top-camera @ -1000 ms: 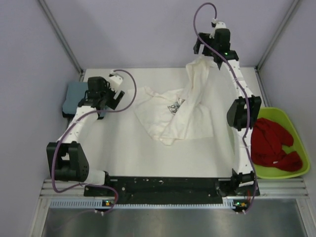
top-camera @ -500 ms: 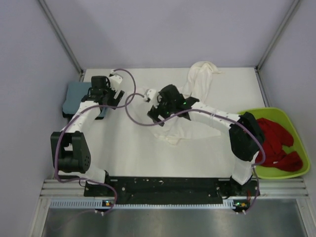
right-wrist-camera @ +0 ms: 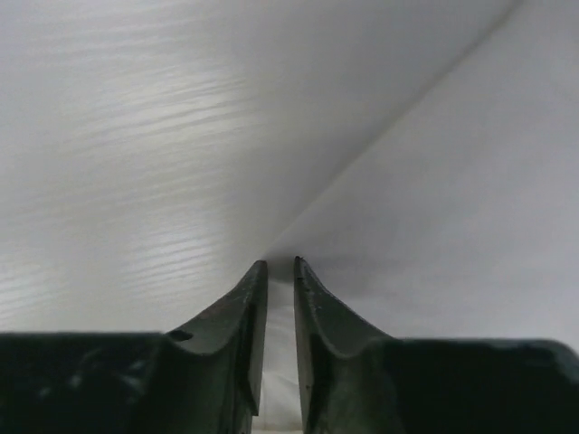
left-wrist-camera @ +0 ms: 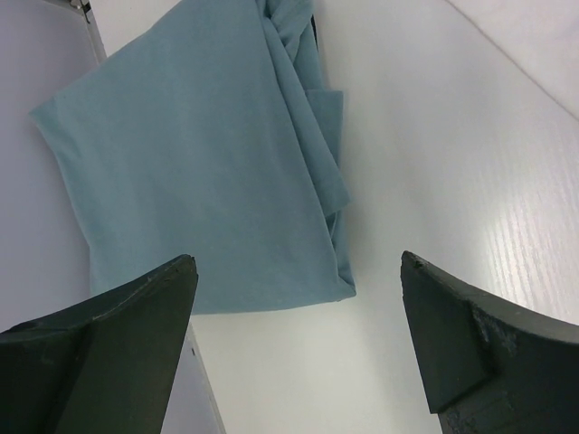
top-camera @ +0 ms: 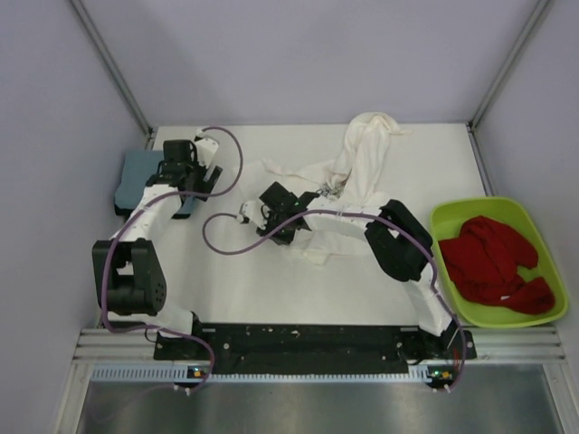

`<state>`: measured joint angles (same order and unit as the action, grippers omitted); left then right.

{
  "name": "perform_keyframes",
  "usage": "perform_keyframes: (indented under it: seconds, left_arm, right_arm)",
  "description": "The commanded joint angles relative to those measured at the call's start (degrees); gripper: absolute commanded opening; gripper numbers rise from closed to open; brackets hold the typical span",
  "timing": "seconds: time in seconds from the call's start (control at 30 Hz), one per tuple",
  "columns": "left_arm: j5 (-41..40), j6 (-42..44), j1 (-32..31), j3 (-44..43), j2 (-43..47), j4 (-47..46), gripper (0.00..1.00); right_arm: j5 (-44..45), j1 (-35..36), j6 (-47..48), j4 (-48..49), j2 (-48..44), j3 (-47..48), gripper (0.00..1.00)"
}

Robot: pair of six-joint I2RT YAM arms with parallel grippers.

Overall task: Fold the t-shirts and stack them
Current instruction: Flatten out the tshirt

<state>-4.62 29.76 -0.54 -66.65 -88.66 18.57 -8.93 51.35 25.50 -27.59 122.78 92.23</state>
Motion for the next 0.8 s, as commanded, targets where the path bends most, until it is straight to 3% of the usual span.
perform_keyframes:
  seconds: [0.0, 0.03, 0.2, 0.27, 0.4, 0.5, 0.6, 0.67, 0.73, 0.77]
  left_arm:
    - [-0.3, 0.5, 0.1, -1.8, 1.0, -1.1, 0.97]
    - [0.0, 0.7, 0.2, -1.9, 0.9, -0.9, 0.97]
    - [2.7, 1.3, 0.2, -3.6, 0.3, 0.9, 0.96]
    - [4.3, 1.2, 0.1, -4.4, 0.4, 1.5, 0.96]
    - [12.3, 4.2, -2.2, -5.9, 0.3, 3.3, 0.92]
    - [13.2, 12.7, -12.3, -5.9, -0.3, 6.3, 0.84]
    - [14.6, 24.4, -21.1, -3.9, -1.7, 5.0, 0.85]
    - [15.7, 30.2, -25.6, -4.9, -4.3, 3.1, 0.87]
    - [16.0, 29.6, -28.6, -11.6, -9.6, 4.5, 0.91]
    - [16.7, 26.4, -29.7, -15.5, -12.8, 5.3, 0.93]
  right_arm:
    - [-4.0, 3.9, 0.9, -9.4, 1.7, 1.3, 0.05]
    - [-5.6, 4.4, 0.7, -11.4, 0.8, 0.4, 0.00]
    - [-10.8, 6.9, 2.4, -16.2, -15.2, -16.8, 0.00]
    - [-7.9, 6.8, 0.6, -21.0, -23.7, -22.7, 0.00]
    - [4.9, 4.6, -2.2, -26.4, -37.4, -31.3, 0.00]
    - [14.6, -1.0, -3.7, -25.1, -44.5, -32.3, 0.00]
    - [24.5, -5.0, -0.6, -21.4, -49.6, -35.2, 0.00]
    - [37.9, -6.7, 1.9, -17.6, -52.5, -38.8, 0.00]
    - [46.3, -10.9, 0.0, -13.9, -55.4, -39.6, 0.24]
    - [44.9, -13.7, -3.7, -13.7, -57.0, -38.1, 0.35]
